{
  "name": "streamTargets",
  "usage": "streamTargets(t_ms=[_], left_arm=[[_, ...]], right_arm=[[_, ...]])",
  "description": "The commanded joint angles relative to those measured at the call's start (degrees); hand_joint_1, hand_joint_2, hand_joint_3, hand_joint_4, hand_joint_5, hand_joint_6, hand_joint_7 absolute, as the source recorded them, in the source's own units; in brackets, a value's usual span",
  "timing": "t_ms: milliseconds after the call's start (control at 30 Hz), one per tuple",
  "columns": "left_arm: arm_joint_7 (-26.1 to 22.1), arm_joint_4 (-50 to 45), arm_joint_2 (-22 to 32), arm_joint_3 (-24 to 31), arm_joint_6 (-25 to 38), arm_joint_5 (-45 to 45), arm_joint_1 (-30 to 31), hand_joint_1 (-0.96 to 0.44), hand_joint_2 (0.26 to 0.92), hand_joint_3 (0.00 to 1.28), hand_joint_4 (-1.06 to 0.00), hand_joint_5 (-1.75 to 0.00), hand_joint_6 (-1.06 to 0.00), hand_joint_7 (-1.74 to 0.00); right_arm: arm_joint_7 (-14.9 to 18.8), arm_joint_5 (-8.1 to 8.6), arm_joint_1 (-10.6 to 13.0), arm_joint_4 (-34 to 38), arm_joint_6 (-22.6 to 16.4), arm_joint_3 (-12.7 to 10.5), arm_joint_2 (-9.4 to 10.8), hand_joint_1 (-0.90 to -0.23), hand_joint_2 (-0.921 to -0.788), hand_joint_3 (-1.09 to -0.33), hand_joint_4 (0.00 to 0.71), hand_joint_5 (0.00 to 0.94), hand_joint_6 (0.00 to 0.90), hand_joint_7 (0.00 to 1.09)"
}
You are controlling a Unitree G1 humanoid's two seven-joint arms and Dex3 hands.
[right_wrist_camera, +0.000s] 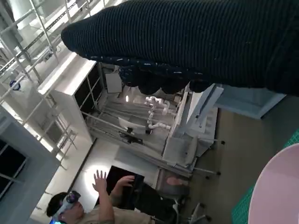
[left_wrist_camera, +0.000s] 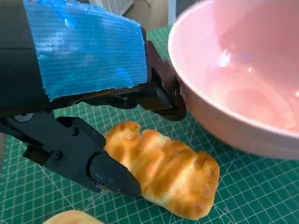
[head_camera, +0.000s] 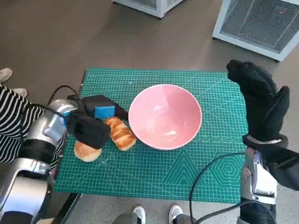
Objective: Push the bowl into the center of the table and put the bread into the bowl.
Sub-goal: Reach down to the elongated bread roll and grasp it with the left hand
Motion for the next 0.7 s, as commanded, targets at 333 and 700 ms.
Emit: streamTargets(t_ms=[333, 700], left_arm=[[4.01, 5.02, -1.91, -4.22, 0.96, 4.97, -2.79, -0.10, 0.785, 0.01, -0.54, -0.01, -0.68, 0.00], [6.04, 8.12, -2.32, -7.97, 1.05, 8.59, -3.57, -0.06, 0.808, 0.01, -0.64, -0.04, -0.73, -0.03]], right_arm=[[-0.88, -0.69, 2.39, -0.73, 0.78, -0.36, -0.37, -0.712, -0.921, -0.711, 0.142, 0.000, 0.059, 0.48], [-1.31, -0.85, 2.67, -0.72, 0.61, -0.43, -0.18, -0.707, -0.921, -0.716, 0.137, 0.000, 0.060, 0.49]])
